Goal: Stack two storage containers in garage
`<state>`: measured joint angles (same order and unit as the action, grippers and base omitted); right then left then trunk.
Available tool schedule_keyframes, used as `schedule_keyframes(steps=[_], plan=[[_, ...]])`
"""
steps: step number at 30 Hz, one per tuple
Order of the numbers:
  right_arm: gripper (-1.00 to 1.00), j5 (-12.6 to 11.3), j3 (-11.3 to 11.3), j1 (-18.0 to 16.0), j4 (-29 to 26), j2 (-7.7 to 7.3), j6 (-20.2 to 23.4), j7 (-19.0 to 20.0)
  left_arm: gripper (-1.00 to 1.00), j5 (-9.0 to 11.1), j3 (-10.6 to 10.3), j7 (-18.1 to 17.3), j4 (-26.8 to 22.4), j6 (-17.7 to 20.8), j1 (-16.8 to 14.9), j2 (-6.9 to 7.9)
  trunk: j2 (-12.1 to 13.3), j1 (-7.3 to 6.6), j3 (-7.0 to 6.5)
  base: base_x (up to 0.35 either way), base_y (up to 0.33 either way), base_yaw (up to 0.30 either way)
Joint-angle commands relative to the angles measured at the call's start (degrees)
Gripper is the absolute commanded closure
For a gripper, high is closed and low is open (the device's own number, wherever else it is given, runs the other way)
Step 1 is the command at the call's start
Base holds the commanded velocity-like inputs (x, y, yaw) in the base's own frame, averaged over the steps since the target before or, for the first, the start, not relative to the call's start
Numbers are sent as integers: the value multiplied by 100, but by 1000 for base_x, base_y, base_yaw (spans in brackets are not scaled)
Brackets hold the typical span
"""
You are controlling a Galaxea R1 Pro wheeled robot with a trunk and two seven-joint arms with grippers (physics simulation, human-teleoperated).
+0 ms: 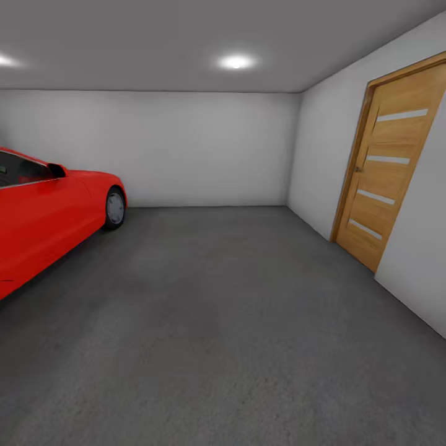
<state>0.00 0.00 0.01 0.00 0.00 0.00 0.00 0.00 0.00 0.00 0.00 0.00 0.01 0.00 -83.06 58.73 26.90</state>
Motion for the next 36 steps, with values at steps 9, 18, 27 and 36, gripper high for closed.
schedule_keyframes(steps=[9,18,27,36], plan=[[-100,61,70,-9,0,-33,-180,-10,-100,115,107,-9,-200,-46,-9,-34,-2,0,3,0,0,0],[-100,62,70,-9,0,-35,-293,-9,-100,50,98,-9,-211,-38,-9,-33,-2,0,3,158,0,0],[-100,45,64,-9,2,-28,-327,-9,-100,44,91,-9,-211,-30,-9,-35,-2,0,3,312,0,0],[-100,19,56,-9,8,-3,-367,-9,-100,44,90,-9,-211,-34,-9,-35,-2,0,3,322,0,-185]])
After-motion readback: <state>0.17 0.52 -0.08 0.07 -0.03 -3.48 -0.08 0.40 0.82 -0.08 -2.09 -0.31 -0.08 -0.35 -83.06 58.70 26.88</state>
